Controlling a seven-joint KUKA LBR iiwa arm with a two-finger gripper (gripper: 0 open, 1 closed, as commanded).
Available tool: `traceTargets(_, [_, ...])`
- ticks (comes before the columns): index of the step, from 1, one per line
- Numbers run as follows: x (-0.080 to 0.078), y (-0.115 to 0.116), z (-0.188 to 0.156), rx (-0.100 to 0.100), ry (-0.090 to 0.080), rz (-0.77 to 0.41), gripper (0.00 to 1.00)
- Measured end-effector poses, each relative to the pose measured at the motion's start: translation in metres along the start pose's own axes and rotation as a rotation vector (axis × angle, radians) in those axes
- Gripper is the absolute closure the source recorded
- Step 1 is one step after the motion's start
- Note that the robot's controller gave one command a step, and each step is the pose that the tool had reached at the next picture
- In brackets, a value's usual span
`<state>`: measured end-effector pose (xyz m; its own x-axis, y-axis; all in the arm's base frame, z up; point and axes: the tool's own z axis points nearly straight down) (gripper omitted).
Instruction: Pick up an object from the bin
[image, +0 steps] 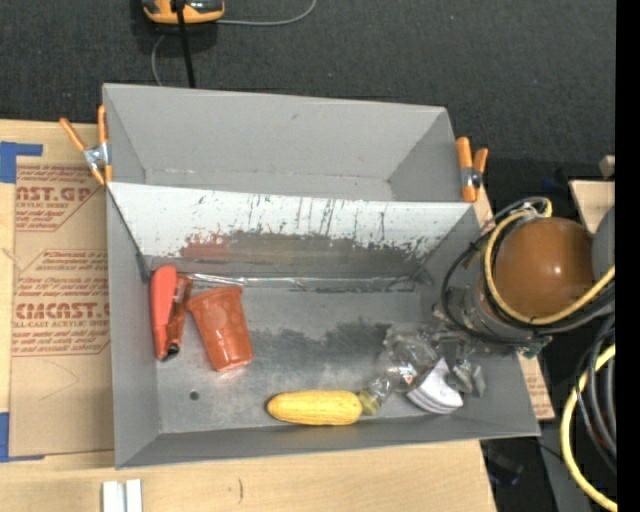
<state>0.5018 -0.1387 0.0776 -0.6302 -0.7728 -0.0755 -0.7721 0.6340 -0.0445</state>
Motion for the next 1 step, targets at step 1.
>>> traceTargets(1, [-0.0002, 0.0001, 0.0002, 0.000, -0.001, 0.000, 0.00])
